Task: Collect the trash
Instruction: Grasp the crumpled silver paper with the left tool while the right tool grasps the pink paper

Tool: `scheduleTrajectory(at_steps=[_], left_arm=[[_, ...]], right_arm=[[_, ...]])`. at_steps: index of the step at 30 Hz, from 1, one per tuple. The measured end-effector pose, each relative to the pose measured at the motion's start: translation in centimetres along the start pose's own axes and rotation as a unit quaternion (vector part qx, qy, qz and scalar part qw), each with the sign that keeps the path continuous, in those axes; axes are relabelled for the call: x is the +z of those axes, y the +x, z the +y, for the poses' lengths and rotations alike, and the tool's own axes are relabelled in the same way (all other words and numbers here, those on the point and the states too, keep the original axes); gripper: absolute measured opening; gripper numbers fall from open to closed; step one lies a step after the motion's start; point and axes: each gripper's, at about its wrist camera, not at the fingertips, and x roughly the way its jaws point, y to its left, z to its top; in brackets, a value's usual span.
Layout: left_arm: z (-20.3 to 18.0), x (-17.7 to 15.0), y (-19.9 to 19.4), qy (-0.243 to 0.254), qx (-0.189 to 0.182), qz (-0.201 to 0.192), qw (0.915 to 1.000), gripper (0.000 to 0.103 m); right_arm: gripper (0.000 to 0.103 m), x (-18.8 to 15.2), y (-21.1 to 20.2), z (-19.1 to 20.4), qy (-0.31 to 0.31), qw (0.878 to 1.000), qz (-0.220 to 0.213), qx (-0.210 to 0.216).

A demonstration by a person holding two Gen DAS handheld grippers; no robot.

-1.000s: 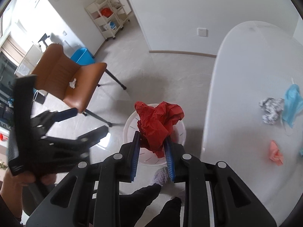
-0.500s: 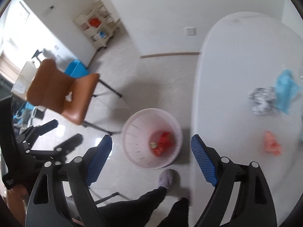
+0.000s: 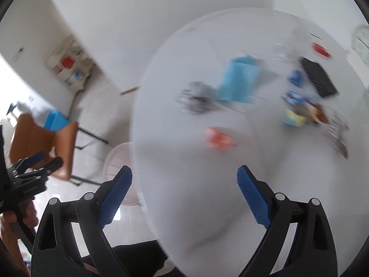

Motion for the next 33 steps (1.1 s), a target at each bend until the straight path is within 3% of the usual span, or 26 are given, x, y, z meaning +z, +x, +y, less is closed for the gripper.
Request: scheduleTrajectory(at_steps=[12,23,33], left_arm=[[-8.5,1.4,0.8,0.067,-0.043,0.006,0.9968,0.095],[-12.8,4.4,3.1,0.107,-0.06,0.005,0.9925,0.095],[-19.6,9.9,10.0,0.185,-0.087,0.002,0.9789,0.095]], right_arm=[[0.092,-2.6,-1.1,-8.1,0.063,0.997,0.005,-0.04],[0.092,-1.4,0.0,-9.3,0.061,0.997,0.014,-0.033],[0.092,0.4,2.6,-10.3,0.057,0.997,0.029,-0.038]])
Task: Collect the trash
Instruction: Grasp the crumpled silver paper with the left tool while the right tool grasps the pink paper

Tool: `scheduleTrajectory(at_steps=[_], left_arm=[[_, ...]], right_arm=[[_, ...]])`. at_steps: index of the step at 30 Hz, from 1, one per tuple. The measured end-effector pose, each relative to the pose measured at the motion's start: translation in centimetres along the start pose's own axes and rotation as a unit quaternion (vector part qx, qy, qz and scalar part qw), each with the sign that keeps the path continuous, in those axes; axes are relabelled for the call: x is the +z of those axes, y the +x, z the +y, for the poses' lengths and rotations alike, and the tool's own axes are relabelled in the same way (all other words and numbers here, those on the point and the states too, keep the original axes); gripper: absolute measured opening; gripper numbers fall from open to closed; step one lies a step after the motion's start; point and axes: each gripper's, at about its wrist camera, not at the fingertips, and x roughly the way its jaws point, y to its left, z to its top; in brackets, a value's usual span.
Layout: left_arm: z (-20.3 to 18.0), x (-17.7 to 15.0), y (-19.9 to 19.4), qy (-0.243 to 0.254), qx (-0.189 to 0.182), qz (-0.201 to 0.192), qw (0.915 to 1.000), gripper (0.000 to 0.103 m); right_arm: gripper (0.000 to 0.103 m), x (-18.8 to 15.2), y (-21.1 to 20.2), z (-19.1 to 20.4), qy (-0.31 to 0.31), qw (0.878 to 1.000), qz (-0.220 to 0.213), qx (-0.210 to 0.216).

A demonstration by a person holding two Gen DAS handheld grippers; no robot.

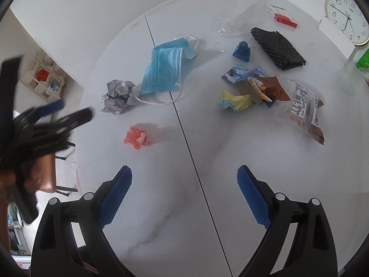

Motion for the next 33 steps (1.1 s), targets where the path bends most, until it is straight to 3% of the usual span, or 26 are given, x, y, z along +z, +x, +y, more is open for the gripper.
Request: scheduleTrajectory(at_steps=[3,7,11,13,23,28,33], left_arm=[[-0.5,1.4,3.1,0.009,0.004,0.016,0.9998,0.089],[-0.6,2.1,6.1,0.014,0.004,0.04,0.9991,0.068],[-0.5,2.1,6.8,0.009,-0.01,0.045,0.9989,0.049],[-0.2,2.0,6.5,0.001,-0.011,0.042,0.999,0.044],[3.2,0.8,1.9,-0.069,-0.012,0.023,0.9973,0.043],[5.1,-1.0,-1.2,-0.092,0.011,0.018,0.9955,0.043],[7.1,-3.3,-4.0,-0.12,0.022,0.007,0.9925,0.043]], right_arm=[[0.092,0.4,0.7,0.0,-0.002,1.0,0.006,0.004],[0.092,0.9,1.7,0.1,-0.006,1.0,0.015,0.009],[0.092,1.3,2.5,0.4,-0.013,1.0,0.019,0.016],[0.092,1.6,3.0,0.8,-0.019,0.999,0.022,0.024],[0.092,3.5,6.7,5.2,-0.09,0.994,0.034,0.053],[0.073,4.0,9.0,7.3,-0.127,0.989,0.053,0.046],[0.039,3.8,10.2,8.2,-0.147,0.987,0.064,0.03]])
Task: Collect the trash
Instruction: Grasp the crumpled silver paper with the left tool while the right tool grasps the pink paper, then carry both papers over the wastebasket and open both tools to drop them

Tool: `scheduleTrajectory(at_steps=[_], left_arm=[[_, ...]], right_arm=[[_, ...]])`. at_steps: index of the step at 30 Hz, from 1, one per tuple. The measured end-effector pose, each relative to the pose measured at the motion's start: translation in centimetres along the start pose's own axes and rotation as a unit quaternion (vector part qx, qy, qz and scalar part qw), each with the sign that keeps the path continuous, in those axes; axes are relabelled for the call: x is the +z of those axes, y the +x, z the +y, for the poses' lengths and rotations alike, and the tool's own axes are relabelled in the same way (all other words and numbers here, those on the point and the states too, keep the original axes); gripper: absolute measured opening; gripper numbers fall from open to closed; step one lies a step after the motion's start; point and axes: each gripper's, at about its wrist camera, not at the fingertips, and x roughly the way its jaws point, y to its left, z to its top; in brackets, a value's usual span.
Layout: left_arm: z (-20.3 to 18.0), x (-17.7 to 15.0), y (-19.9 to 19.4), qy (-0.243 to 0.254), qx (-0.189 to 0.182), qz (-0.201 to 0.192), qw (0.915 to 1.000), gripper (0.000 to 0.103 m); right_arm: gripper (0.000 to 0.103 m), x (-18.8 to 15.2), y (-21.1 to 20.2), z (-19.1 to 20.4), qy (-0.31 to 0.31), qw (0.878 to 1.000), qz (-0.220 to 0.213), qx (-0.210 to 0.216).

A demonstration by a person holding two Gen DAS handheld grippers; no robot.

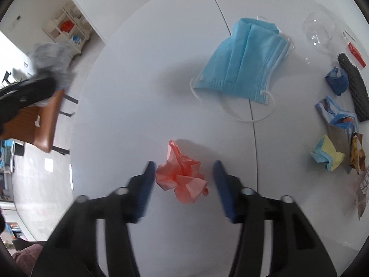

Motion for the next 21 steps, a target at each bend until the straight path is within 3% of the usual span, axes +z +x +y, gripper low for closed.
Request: scheduleTrajectory(at_steps=[9,21], left_arm=[[3.8,-3.4,-2.9,-0.048,0.021,-0.007,0.9986,0.043],[8.0,-8.4,-6.2,-0.081,0.057,-0.004,0.9951,0.044]], right_arm=[[0.035,-1.0,-1.8,1.8,-0.016,1.0,-0.003,0.004],[0.036,-2.4,-9.1,8.5,-0.038,0.995,-0.06,0.067]])
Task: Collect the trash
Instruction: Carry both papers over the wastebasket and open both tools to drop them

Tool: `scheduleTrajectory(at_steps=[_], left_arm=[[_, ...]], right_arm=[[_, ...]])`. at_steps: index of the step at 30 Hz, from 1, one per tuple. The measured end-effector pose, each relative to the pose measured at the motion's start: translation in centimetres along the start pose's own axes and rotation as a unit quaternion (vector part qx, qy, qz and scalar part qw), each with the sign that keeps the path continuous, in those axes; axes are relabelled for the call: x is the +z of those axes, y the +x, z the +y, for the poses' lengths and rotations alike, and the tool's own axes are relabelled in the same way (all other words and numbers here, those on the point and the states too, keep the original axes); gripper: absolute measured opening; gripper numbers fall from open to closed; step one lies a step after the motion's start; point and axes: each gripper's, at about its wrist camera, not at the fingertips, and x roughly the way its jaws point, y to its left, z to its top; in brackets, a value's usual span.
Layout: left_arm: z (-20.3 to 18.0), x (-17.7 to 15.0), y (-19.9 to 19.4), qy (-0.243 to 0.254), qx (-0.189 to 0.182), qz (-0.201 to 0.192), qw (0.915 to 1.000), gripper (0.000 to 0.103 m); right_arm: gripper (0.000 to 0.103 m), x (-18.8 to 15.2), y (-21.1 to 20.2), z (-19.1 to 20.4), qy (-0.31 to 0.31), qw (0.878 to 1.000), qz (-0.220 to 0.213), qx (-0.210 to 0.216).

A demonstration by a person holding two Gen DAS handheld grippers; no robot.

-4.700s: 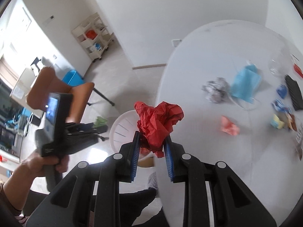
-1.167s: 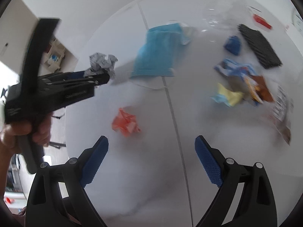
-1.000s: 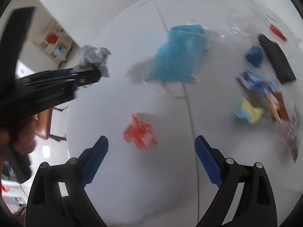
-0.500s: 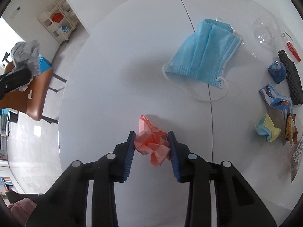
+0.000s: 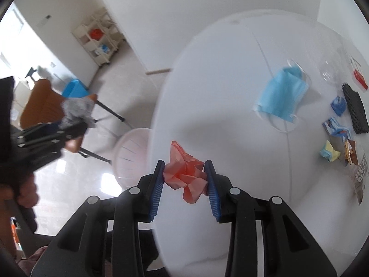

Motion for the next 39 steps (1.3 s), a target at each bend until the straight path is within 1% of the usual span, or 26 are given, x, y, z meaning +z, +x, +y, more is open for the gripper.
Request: scheduleTrajectory(at_steps=[5,10,12,13,14,15,17,18,19,23,29,31,33,36,39], left_arm=[[1.8,-1.2,0.0,-0.01,0.002,0.003,0.9999,0.044],[3.3,-2.1,2.4,-0.013,0.005,0.029,0.9995,0.044],[4.0,-2.4,3.4,-0.016,0.005,0.042,0.999,0.047],[4.3,-2.5,3.9,-0.018,0.004,0.046,0.9988,0.05],[4.6,-2.7,4.2,-0.021,0.005,0.051,0.9985,0.057],[4.9,-2.8,4.6,-0.023,0.003,0.055,0.9982,0.061],[5.3,-3.0,4.7,-0.021,0.002,0.054,0.9983,0.074],[5.3,-3.0,4.6,-0.019,0.003,0.051,0.9985,0.077],[5.4,-3.1,4.5,-0.019,0.006,0.048,0.9986,0.083],[5.9,-3.2,3.9,-0.024,0.005,0.041,0.9988,0.09],[6.4,-3.4,2.2,-0.035,0.005,0.034,0.9988,0.092],[6.6,-3.5,1.1,-0.041,0.006,0.025,0.9988,0.095],[6.9,-3.7,0.0,-0.044,0.009,0.015,0.9989,0.095],[7.4,-4.0,-1.3,-0.044,0.015,0.007,0.9989,0.095],[7.9,-4.5,-2.1,-0.044,0.031,0.003,0.9985,0.095]], right_arm=[[0.037,0.6,0.3,3.4,-0.025,1.0,-0.001,0.009],[0.037,0.8,1.1,5.2,-0.035,0.999,0.007,0.008],[0.038,0.9,1.3,5.7,-0.037,0.999,0.01,0.009],[0.037,0.9,1.5,5.9,-0.038,0.999,0.011,0.009],[0.037,0.9,1.6,6.1,-0.039,0.999,0.011,0.009],[0.038,0.9,1.6,6.4,-0.04,0.999,0.012,0.01],[0.038,0.9,1.7,6.8,-0.042,0.999,0.013,0.011],[0.038,0.9,1.8,6.9,-0.043,0.999,0.014,0.011],[0.038,0.9,1.9,7.1,-0.045,0.999,0.015,0.01],[0.038,1.0,2.3,7.5,-0.05,0.999,0.018,0.011],[0.038,1.2,2.8,8.2,-0.063,0.998,0.02,0.013],[0.038,1.6,3.3,8.7,-0.07,0.997,0.022,0.014],[0.039,2.0,3.9,9.2,-0.079,0.996,0.025,0.019],[0.039,2.5,5.0,10.4,-0.093,0.995,0.032,0.027],[0.039,3.2,6.2,11.7,-0.116,0.992,0.039,0.032]])
